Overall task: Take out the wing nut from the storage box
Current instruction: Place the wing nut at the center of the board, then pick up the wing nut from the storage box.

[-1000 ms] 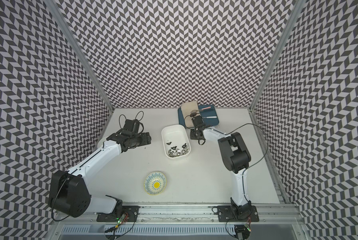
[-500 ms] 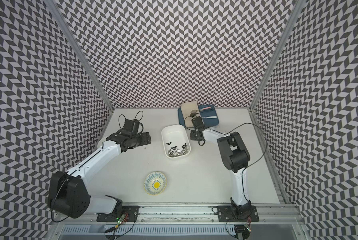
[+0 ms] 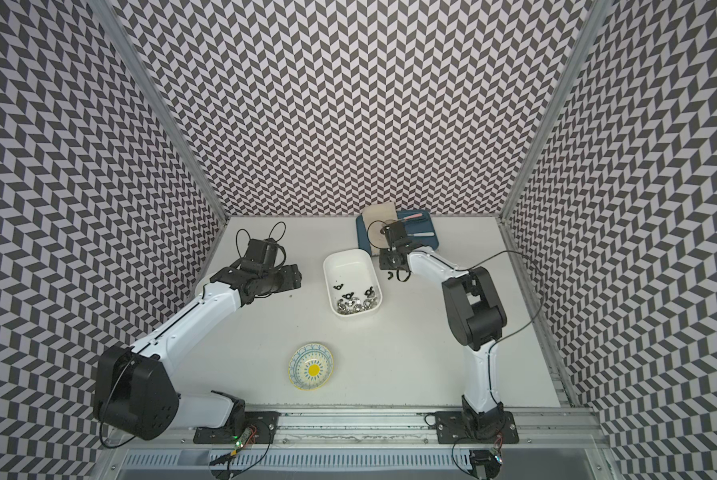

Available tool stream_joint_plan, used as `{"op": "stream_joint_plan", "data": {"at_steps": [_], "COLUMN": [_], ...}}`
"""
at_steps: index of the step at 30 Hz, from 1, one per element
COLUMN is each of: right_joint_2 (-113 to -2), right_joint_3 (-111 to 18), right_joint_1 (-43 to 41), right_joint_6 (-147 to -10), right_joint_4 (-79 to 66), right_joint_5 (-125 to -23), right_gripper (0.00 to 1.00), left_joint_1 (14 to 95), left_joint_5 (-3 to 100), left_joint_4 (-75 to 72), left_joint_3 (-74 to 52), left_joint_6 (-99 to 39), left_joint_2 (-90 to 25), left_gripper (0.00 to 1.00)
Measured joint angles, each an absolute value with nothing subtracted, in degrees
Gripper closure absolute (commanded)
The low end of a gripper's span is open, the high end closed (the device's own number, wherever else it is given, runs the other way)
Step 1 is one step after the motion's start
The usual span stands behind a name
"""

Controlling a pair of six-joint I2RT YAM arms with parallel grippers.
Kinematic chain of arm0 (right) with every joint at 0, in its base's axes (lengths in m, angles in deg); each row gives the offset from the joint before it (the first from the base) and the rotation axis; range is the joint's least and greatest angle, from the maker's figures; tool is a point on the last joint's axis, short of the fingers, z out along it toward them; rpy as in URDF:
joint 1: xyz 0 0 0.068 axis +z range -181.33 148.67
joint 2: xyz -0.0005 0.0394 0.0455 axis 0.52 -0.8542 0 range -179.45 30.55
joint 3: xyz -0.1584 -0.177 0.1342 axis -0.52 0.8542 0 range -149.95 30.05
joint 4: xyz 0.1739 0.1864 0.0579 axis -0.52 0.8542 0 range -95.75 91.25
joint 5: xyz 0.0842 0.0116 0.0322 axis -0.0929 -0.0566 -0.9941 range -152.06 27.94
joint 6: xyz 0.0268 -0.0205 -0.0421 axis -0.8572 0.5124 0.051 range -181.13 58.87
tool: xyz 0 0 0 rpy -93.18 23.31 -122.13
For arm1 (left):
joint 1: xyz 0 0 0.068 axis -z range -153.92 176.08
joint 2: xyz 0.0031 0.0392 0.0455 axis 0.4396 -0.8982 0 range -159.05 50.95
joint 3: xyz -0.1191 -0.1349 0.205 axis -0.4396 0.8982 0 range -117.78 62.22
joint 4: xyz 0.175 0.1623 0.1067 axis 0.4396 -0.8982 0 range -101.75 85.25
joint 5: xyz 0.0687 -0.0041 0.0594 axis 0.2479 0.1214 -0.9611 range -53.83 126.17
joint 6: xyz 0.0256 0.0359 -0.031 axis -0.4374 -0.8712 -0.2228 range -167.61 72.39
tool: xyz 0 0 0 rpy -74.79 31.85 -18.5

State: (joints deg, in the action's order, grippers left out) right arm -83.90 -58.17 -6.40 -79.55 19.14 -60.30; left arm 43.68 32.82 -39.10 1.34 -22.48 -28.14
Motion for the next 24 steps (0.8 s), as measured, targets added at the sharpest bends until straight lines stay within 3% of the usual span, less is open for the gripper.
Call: {"op": "stream_joint_plan", "data": {"at_steps": [4, 8, 14, 24], "right_joint_2": [-80.36, -79.11, -84.12, -91.27], "right_joint_3": [-62.13, -63.57, -65.21, -63.68], "right_joint_1": [-3.47, 1.34, 6.8, 6.36], "right_joint_6": [-76.97, -73.47, -69.45, -69.25], "right_joint_4": [18.26, 16.49, 17.65, 19.29], "right_joint_5": [-63.93, -69.06, -73.52, -73.87], "right_gripper": [0.38, 0.36, 0.36, 0.44], "left_joint_1": [43.68, 43.68, 43.68, 43.66], "left_joint_5": [32.84, 32.93, 33.08, 33.3], "left_joint_4": [-39.17, -39.21, -39.41, -39.6], "left_joint_3": [1.34, 1.34, 1.34, 1.36], "left_joint_6": [-22.5, -22.48, -22.48, -22.48], "left_joint_2": [-28.14, -28.14, -28.09, -25.97], "left_gripper": [0.2, 0.2, 0.21, 0.2]}}
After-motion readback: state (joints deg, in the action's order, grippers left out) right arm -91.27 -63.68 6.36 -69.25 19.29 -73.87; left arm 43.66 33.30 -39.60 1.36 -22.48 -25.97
